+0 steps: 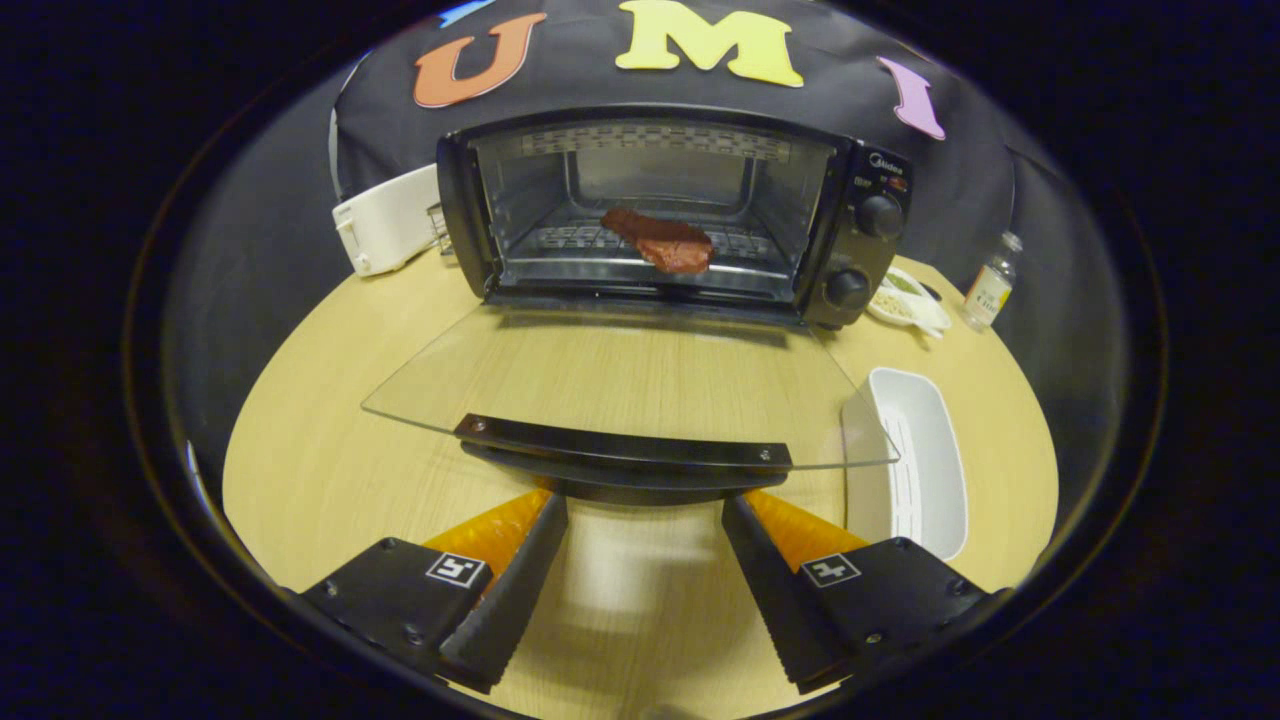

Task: Open the toaster oven, put the food inside, and close the toaster oven door.

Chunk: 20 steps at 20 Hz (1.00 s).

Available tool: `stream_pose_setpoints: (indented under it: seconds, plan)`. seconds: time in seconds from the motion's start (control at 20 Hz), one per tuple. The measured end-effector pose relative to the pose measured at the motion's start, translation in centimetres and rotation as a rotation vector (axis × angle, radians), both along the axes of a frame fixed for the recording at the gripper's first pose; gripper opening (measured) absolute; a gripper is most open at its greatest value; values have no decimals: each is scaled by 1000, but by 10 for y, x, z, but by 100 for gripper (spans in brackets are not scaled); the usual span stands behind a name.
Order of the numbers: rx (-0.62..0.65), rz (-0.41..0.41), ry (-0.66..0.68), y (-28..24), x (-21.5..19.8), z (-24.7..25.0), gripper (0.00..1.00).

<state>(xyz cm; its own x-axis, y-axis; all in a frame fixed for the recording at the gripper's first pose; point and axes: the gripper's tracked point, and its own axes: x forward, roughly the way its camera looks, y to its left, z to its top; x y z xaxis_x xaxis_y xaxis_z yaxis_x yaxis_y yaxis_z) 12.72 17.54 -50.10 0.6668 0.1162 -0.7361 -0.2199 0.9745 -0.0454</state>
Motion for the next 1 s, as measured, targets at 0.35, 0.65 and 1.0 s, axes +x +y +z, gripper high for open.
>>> stream_pose_setpoints:
  seconds: [0.35, 0.65, 1.0]
  plan:
    - [37, 17, -61, 7, 24, 50, 99]
    - [33, 46, -135, 11, 49, 85, 99]
    - [28, 87, -271, 13, 81, 127, 99]
